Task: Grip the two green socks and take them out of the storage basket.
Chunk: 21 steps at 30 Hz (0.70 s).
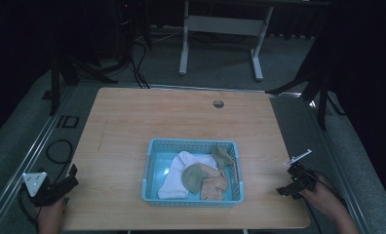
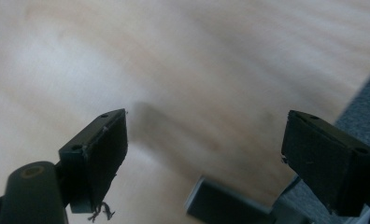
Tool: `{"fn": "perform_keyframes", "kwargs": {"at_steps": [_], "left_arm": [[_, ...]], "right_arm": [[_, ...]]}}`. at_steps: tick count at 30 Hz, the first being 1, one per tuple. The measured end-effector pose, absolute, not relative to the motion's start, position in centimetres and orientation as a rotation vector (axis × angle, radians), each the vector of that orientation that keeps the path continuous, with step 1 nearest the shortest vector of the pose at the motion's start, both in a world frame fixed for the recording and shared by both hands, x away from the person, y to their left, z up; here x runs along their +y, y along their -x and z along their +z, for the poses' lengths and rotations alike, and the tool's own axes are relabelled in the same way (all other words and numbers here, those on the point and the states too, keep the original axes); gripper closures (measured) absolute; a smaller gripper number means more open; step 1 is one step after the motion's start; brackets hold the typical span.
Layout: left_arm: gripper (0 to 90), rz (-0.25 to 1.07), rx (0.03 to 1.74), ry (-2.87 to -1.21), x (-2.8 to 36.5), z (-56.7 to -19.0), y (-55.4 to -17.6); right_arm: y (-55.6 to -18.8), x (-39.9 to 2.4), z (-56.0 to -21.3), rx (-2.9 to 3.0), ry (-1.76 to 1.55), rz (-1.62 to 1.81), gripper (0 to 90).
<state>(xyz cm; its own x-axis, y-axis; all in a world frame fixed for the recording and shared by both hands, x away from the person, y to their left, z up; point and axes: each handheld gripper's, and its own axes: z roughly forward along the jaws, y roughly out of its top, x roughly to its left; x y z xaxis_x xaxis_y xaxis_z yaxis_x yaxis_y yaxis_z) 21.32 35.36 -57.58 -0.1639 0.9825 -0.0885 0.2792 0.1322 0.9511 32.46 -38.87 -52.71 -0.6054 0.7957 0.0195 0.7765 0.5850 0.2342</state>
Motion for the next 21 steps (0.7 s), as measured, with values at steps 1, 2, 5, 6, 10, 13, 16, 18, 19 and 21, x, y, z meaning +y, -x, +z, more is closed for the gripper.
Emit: {"fn": "perform_keyframes", "kwargs": {"at_steps": [1,2,5,6,10,13,16,18,19,21], "left_arm": [[0.7,1.079,1.589,-1.259,35.4,-57.6,-21.3],[0.7,1.080,1.589,-1.259,35.4,-57.6,-21.3],[0.7,1.078,1.591,-1.262,35.4,-57.6,-21.3],[0.7,1.078,1.591,-1.262,35.4,-57.6,-21.3],[0.7,1.076,1.591,-1.260,35.4,-57.6,-21.3],[0.7,1.076,1.589,-1.261,35.4,-57.6,-21.3],[0.7,1.076,1.589,-1.259,35.4,-57.6,-21.3],[0.7,1.075,1.588,-1.259,35.4,-57.6,-21.3],[0.7,1.075,1.588,-1.259,35.4,-57.6,-21.3],[0.7,1.074,1.589,-1.260,35.4,-57.6,-21.3]], "right_arm": [[-32.5,-38.8,-52.7,2.751,-1.343,0.328,14.8],[-32.5,-38.7,-52.7,2.785,-1.340,0.322,14.8],[-32.2,-38.0,-52.8,2.894,-1.284,0.287,15.0],[-32.1,-37.7,-52.9,2.930,-1.251,0.260,14.9],[-31.5,-36.5,-52.9,3.040,-1.097,0.178,14.0],[-31.3,-35.9,-52.7,3.098,-0.990,0.119,14.0],[-31.1,-35.3,-52.7,3.131,-0.838,0.053,14.0],[-30.9,-34.9,-52.5,3.146,-0.767,0.041,14.0],[-30.8,-34.7,-52.5,3.157,-0.737,0.042,14.0],[-30.6,-34.4,-52.3,3.163,-0.655,0.040,14.3]]}}
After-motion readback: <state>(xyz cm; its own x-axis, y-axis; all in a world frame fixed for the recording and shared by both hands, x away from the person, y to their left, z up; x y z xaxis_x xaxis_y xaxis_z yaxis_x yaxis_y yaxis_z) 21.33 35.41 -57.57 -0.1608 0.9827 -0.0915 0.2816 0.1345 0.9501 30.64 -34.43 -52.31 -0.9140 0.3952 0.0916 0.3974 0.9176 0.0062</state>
